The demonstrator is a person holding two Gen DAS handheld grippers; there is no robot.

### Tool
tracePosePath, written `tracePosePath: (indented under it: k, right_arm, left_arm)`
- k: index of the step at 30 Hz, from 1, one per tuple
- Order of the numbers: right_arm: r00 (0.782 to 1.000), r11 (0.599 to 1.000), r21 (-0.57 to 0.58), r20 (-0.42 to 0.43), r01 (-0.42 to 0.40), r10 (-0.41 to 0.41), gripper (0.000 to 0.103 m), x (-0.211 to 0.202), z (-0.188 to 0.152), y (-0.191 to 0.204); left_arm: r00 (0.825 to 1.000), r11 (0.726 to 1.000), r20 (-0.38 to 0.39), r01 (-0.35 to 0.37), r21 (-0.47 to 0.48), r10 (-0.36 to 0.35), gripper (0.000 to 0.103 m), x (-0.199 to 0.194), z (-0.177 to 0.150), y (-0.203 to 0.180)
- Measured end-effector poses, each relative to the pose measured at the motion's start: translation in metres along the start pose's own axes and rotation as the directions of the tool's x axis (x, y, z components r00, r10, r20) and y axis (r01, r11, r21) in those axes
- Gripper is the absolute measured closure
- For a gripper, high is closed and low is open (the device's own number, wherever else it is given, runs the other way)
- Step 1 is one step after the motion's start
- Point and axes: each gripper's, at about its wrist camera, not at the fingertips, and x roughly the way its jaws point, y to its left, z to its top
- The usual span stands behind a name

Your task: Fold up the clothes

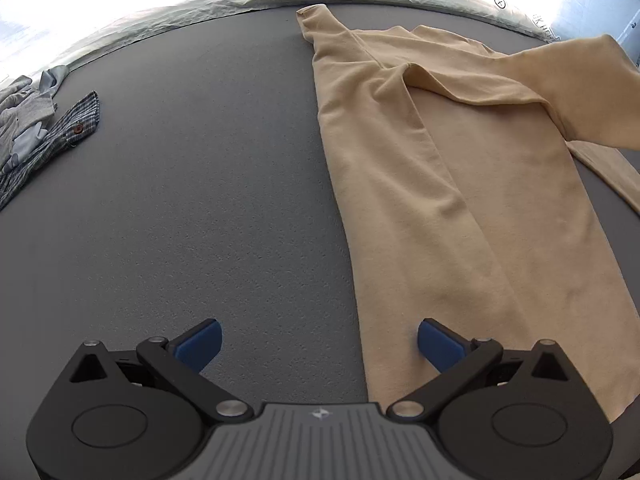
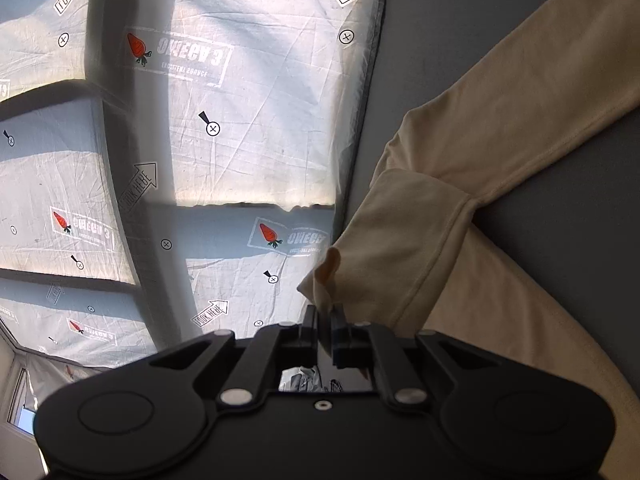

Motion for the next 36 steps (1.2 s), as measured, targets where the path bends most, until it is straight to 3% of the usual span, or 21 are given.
tracePosePath:
  k: [10,18,25,31,36]
  right_arm:
    - [0.995,0.998,0.054,-0.101,0.023,-0.017,0.097,-0.008,-0.057,-0.014]
    - [0.978,0.997,-0.022,-0.192,0.078,-0.081,0.097,-0.009,-0.091,-0.007]
    - [0.941,0.974,-0.151,-0.272,0.167,-0.203,0.097,-0.002,-0.127,-0.007]
    - [0.904,0.925,-0.283,-0.273,0.253,-0.330,0.097,0.000,-0.149,-0.007]
    - [0.874,0.896,-0.315,-0.274,0.313,-0.401,0.097,0.001,-0.160,-0.016]
  left_arm:
    - [0.998,0.998,-0.047,0.036,0.059,-0.033,0.000,-0.007,-0.035,0.002]
    - [0.996,0.995,-0.065,0.065,0.078,-0.060,0.000,-0.009,-0.049,0.010]
    - [0.995,0.992,-0.066,0.081,0.097,-0.074,0.000,-0.014,-0.056,0.018]
    - [0.994,0.991,-0.066,0.089,0.104,-0.082,0.000,-0.017,-0.063,0.024]
    - [0.994,0.987,-0.068,0.089,0.130,-0.081,0.000,-0.017,-0.067,0.025]
